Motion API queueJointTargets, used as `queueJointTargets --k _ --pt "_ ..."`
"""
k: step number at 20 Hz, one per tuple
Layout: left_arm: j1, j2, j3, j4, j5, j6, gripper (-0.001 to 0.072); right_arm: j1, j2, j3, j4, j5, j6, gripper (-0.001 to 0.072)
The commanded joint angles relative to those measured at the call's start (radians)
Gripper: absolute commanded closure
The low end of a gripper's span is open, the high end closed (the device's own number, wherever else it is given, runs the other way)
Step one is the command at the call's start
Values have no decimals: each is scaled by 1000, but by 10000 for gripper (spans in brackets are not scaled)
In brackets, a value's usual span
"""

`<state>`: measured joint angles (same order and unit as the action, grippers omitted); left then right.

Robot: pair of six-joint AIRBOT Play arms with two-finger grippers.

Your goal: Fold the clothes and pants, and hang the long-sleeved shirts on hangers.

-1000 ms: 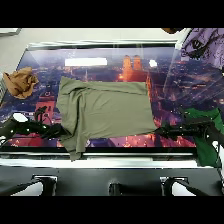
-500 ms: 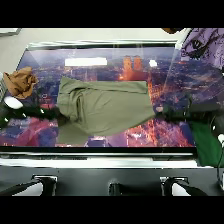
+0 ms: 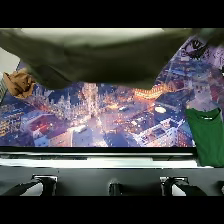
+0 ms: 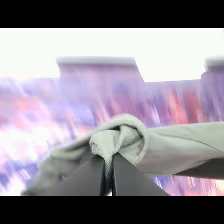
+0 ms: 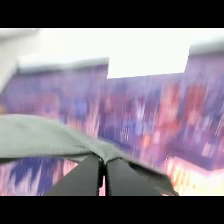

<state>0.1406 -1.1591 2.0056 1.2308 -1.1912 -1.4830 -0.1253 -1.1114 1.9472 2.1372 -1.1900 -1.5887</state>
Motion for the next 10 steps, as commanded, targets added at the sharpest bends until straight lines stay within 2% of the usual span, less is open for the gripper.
queueJointTargets --k 1,5,7,10 --pt "-1 180 55 195 3 -141 693 5 156 151 -130 -34 102 687" --pt "-1 381 -35 343 3 -249 692 5 303 151 -266 -60 212 687" --pt "-1 398 -40 351 2 -250 693 5 303 149 -280 -74 233 687" --pt "-1 332 -58 347 -9 -245 693 5 213 139 -279 -114 251 687"
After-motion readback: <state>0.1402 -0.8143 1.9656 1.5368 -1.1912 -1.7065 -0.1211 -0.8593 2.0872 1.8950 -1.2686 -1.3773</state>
